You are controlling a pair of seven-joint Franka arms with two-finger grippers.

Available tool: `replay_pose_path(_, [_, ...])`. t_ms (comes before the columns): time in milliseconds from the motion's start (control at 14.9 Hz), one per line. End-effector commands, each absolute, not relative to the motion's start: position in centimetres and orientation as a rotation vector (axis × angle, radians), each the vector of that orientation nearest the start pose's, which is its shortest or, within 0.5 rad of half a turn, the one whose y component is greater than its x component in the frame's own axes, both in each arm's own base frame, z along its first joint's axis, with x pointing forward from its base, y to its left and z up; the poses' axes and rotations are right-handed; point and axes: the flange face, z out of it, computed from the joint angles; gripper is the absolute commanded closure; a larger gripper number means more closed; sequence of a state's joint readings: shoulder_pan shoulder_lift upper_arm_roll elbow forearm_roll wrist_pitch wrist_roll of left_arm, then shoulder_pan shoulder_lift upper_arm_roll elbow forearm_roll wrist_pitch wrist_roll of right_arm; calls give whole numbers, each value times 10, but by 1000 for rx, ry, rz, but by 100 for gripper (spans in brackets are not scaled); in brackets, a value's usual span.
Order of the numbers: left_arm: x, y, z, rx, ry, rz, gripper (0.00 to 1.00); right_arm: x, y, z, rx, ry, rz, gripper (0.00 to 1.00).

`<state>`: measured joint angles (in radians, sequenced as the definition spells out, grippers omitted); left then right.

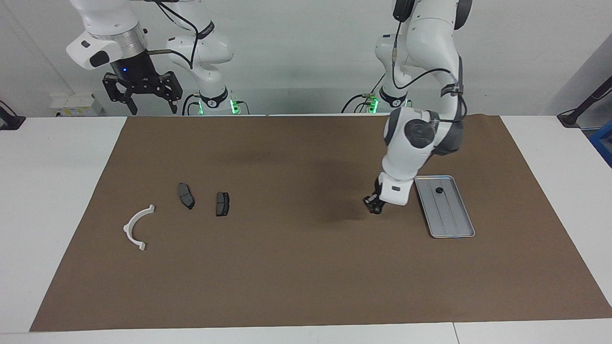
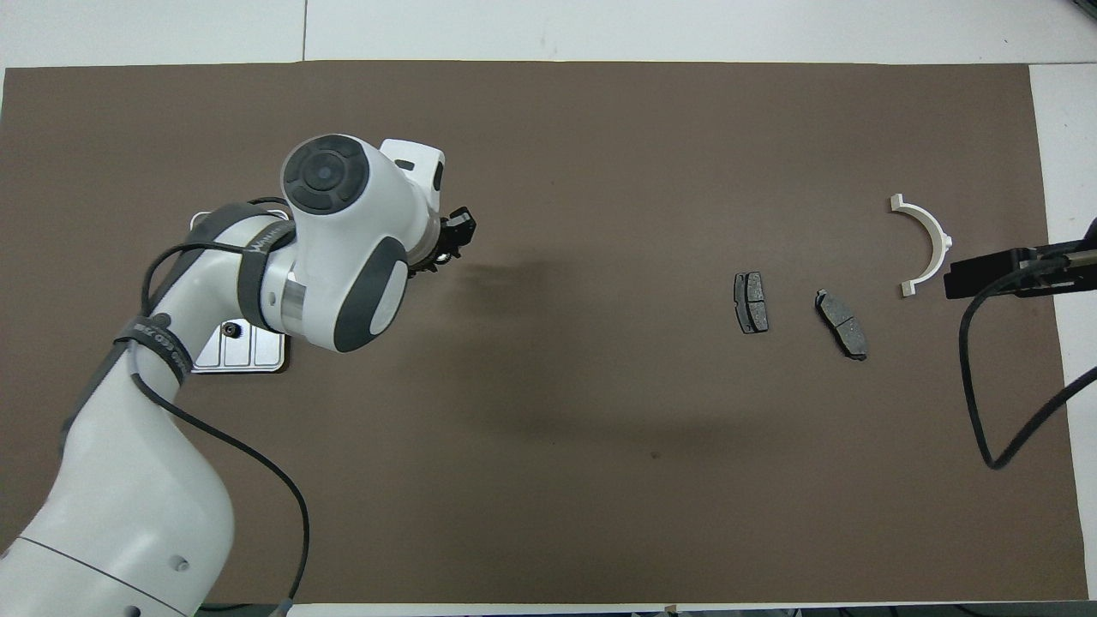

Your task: Place bearing gear from tray to pile

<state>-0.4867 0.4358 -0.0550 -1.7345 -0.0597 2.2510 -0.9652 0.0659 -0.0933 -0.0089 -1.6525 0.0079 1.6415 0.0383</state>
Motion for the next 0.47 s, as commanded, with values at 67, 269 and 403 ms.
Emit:
replay_pose_path(67, [562,-352,313,-3162,-781,-36,91,549,61,579,-3097,108,-133,0])
replay_pose_path(269, [556,-358,308,-3160,-795,-40,90,575,75,534,-3092,181,-128,0])
replay_pose_path(403, [554,-359,306,-3156,-813,-39,87,590,90,505,-3087,237,-119,0])
